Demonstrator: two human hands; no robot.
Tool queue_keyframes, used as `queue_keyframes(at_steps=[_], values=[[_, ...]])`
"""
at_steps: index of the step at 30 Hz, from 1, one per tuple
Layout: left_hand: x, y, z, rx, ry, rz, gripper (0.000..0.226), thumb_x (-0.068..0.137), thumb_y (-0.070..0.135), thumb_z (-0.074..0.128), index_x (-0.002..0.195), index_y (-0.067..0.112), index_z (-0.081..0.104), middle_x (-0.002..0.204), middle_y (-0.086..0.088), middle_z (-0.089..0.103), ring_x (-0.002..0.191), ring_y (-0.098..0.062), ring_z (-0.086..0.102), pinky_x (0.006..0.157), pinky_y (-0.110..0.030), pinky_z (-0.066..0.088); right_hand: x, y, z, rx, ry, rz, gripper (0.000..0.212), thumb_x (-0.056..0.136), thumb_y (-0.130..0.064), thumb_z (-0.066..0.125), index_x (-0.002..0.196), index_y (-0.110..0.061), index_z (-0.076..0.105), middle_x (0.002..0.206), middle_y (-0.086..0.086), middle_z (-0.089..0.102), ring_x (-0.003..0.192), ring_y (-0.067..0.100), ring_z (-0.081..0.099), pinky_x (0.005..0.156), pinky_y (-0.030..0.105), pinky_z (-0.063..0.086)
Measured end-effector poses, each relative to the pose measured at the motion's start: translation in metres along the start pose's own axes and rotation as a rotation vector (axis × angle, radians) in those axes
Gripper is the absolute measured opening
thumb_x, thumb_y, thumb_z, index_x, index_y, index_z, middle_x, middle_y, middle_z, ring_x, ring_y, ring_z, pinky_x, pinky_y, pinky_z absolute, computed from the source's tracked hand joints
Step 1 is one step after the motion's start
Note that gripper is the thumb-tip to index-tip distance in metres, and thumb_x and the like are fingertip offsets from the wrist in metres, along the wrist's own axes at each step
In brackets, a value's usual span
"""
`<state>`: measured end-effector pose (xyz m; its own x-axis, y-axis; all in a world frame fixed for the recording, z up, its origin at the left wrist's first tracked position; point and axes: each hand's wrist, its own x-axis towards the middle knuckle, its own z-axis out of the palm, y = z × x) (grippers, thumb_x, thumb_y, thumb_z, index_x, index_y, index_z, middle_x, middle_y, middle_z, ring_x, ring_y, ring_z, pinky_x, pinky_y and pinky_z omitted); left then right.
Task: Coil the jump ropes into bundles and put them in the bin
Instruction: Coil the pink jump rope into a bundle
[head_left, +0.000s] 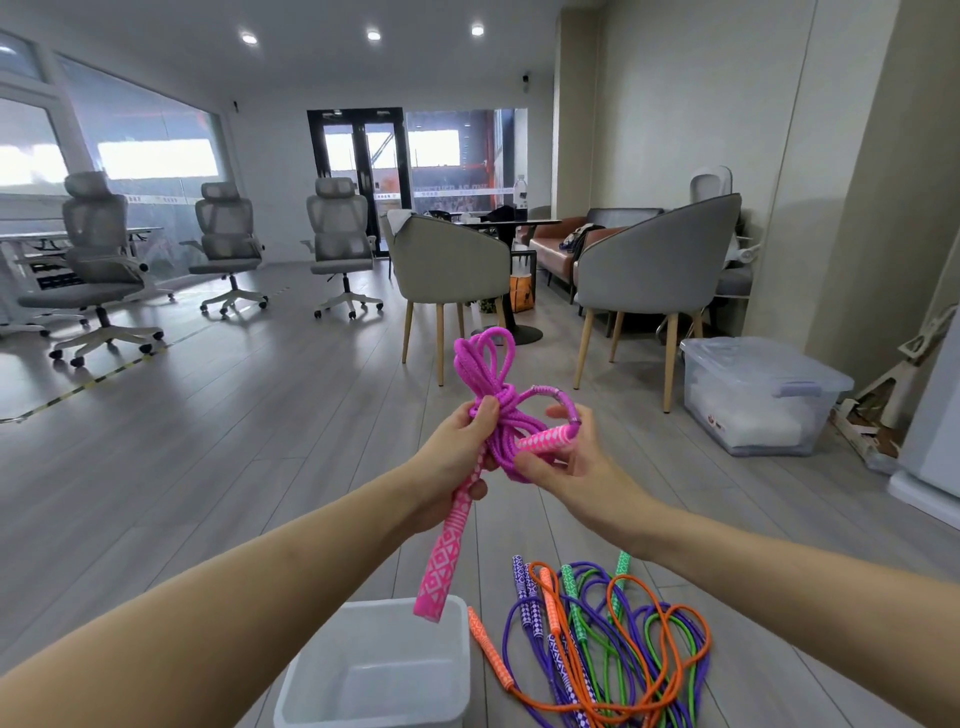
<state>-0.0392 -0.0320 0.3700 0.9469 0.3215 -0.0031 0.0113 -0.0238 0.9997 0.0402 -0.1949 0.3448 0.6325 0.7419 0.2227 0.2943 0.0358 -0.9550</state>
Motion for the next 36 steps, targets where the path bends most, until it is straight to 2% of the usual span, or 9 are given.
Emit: queue_keyframes(at_steps=[4, 7, 10, 14, 18, 23, 29, 33, 36], values=[[-0.001, 0.003, -0.007, -0.079, 0.000, -0.034, 0.050, 0.103, 0.057, 0.042, 0.128, 0.018, 0.061, 0.088, -0.010, 0.059, 0.069, -0.015, 0.050, 0.043, -0.021, 0.039, 0.002, 0.003, -0.009, -0.133, -0.051, -0.010, 0.076, 0.087, -0.016, 0.082, 0.142, -0.035, 0.033, 0.116, 0.003, 0.074, 0.099, 0.014, 0.072, 0.090, 0.028, 0.056], [-0.003, 0.005, -0.004, -0.076, -0.040, -0.050, 0.049, 0.103, 0.057, 0.043, 0.128, 0.019, 0.062, 0.100, -0.014, 0.059, 0.076, -0.016, 0.052, 0.045, -0.021, 0.041, 0.004, 0.007, -0.004, -0.342, -0.028, -0.067, 0.053, 0.085, -0.023, 0.084, 0.130, -0.032, 0.058, 0.106, -0.008, 0.073, 0.092, 0.011, 0.064, 0.077, 0.018, 0.049], [-0.005, 0.003, 0.003, -0.054, -0.059, -0.045, 0.049, 0.103, 0.056, 0.045, 0.128, 0.017, 0.060, 0.088, -0.007, 0.057, 0.062, -0.010, 0.048, 0.048, -0.023, 0.039, 0.009, 0.010, 0.001, -0.261, 0.018, -0.112, 0.024, 0.087, -0.017, 0.082, 0.106, -0.029, 0.072, 0.091, -0.011, 0.076, 0.083, 0.000, 0.066, 0.076, 0.015, 0.051], [-0.002, 0.014, 0.002, -0.166, -0.004, 0.061, 0.049, 0.104, 0.052, 0.042, 0.125, 0.010, 0.059, 0.078, -0.002, 0.057, 0.052, -0.008, 0.042, 0.043, -0.020, 0.039, 0.003, 0.036, -0.003, -0.675, -0.151, 0.061, 0.011, 0.090, -0.030, 0.078, 0.089, -0.022, 0.070, 0.073, -0.008, 0.059, 0.064, 0.009, 0.051, 0.067, 0.035, 0.046], [-0.002, 0.021, -0.002, -0.149, 0.052, 0.086, 0.046, 0.105, 0.050, 0.041, 0.125, 0.012, 0.059, 0.081, -0.003, 0.057, 0.052, -0.008, 0.042, 0.047, -0.023, 0.037, -0.005, 0.049, 0.002, -0.785, -0.220, 0.207, 0.021, 0.092, -0.038, 0.072, 0.080, -0.030, 0.057, 0.068, -0.009, 0.049, 0.060, 0.009, 0.044, 0.059, 0.028, 0.037], [-0.002, 0.013, -0.002, -0.115, 0.067, 0.101, 0.046, 0.105, 0.051, 0.041, 0.127, 0.013, 0.058, 0.087, -0.006, 0.056, 0.052, -0.007, 0.042, 0.050, -0.024, 0.038, 0.012, 0.027, 0.008, -0.535, -0.050, 0.036, 0.015, 0.095, -0.041, 0.070, 0.087, -0.030, 0.063, 0.068, -0.001, 0.043, 0.060, 0.011, 0.038, 0.059, 0.034, 0.032], [-0.003, 0.016, -0.003, -0.127, 0.126, 0.154, 0.046, 0.106, 0.047, 0.041, 0.124, 0.007, 0.057, 0.065, 0.007, 0.059, 0.049, -0.005, 0.045, 0.048, -0.022, 0.037, 0.010, 0.033, 0.012, -0.713, -0.177, 0.149, 0.021, 0.095, -0.045, 0.069, 0.091, -0.024, 0.068, 0.079, -0.005, 0.065, 0.073, 0.014, 0.059, 0.074, 0.040, 0.051], [-0.001, 0.012, -0.006, -0.047, 0.112, 0.144, 0.048, 0.105, 0.051, 0.043, 0.125, 0.010, 0.060, 0.077, 0.003, 0.060, 0.058, -0.008, 0.047, 0.056, -0.025, 0.040, 0.017, 0.020, -0.001, -0.682, -0.225, 0.172, 0.036, 0.095, -0.030, 0.073, 0.129, -0.021, 0.064, 0.093, -0.006, 0.071, 0.084, 0.012, 0.067, 0.080, 0.031, 0.054], [-0.004, 0.009, -0.006, 0.009, 0.088, 0.168, 0.039, 0.104, 0.045, 0.049, 0.124, 0.014, 0.061, 0.084, -0.003, 0.063, 0.061, -0.010, 0.050, 0.057, -0.024, 0.039, 0.019, 0.007, -0.015, -0.566, 0.029, 0.097, 0.029, 0.100, -0.014, 0.061, 0.128, -0.017, 0.065, 0.098, -0.001, 0.071, 0.081, 0.010, 0.064, 0.075, 0.028, 0.054]])
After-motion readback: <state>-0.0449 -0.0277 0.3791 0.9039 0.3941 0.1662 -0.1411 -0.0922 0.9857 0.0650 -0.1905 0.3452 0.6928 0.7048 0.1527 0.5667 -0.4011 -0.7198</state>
